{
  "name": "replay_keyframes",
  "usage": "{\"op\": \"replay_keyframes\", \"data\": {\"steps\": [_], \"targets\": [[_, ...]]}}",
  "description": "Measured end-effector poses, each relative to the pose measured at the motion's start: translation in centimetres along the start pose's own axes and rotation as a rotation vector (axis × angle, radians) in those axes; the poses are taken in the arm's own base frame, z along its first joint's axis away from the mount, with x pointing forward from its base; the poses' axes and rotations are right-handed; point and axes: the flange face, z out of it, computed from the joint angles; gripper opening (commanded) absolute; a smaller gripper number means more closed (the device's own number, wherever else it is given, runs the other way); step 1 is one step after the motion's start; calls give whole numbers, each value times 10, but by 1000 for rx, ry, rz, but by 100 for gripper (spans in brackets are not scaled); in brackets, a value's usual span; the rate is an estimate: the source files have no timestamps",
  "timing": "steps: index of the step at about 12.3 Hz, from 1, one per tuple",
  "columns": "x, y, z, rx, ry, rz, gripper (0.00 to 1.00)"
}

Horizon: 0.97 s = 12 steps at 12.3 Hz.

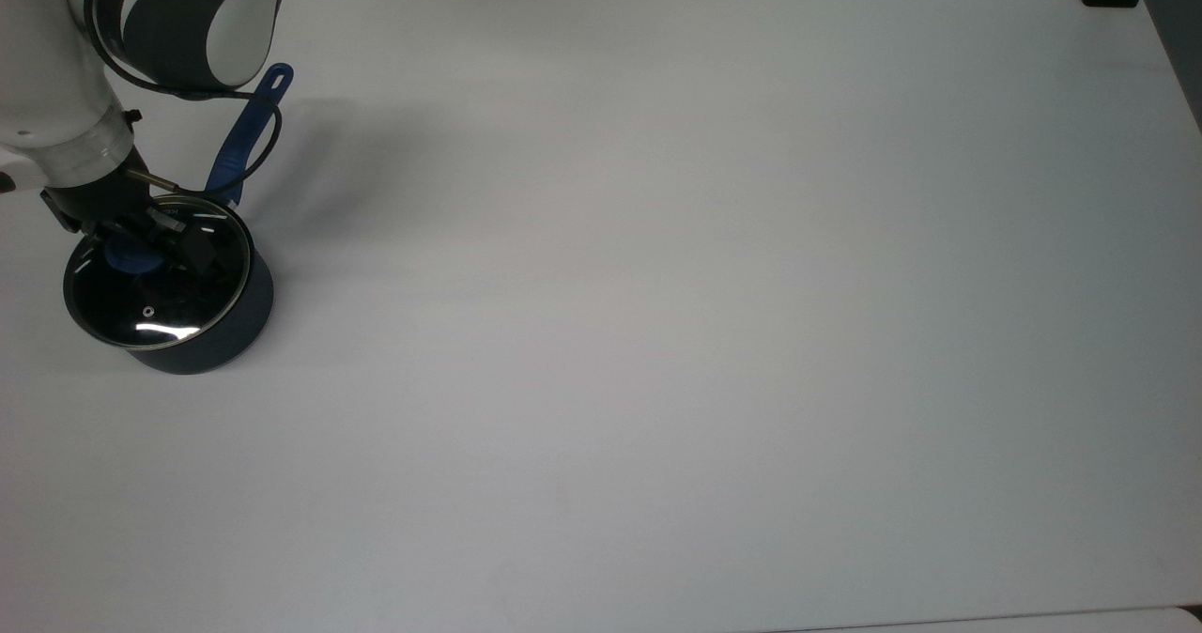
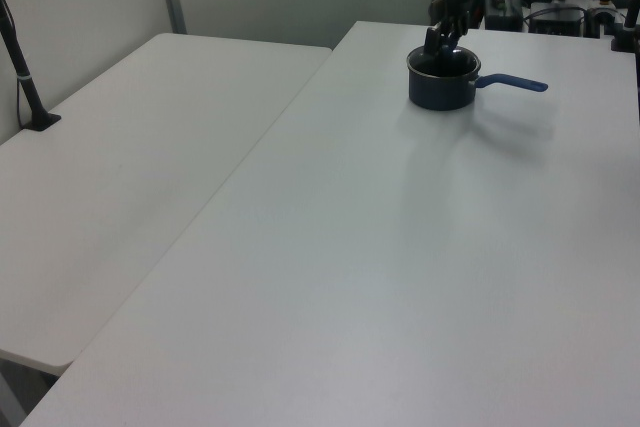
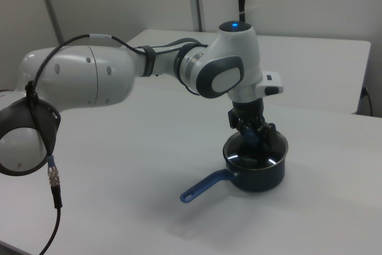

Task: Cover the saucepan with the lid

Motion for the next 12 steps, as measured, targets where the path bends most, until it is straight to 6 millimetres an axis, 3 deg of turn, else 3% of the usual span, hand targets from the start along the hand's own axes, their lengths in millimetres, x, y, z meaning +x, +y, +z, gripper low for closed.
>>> {"op": "replay_keyframes", "data": {"steps": [2, 3, 9, 10, 12], "targets": [[0, 0, 0, 0, -1, 8, 87], [0, 0, 0, 1, -2, 10, 100], [-2, -1, -2, 8, -15, 14, 100], [-3, -3, -11, 13, -17, 11, 100], [-10, -13, -55, 36, -20, -2, 100]]}}
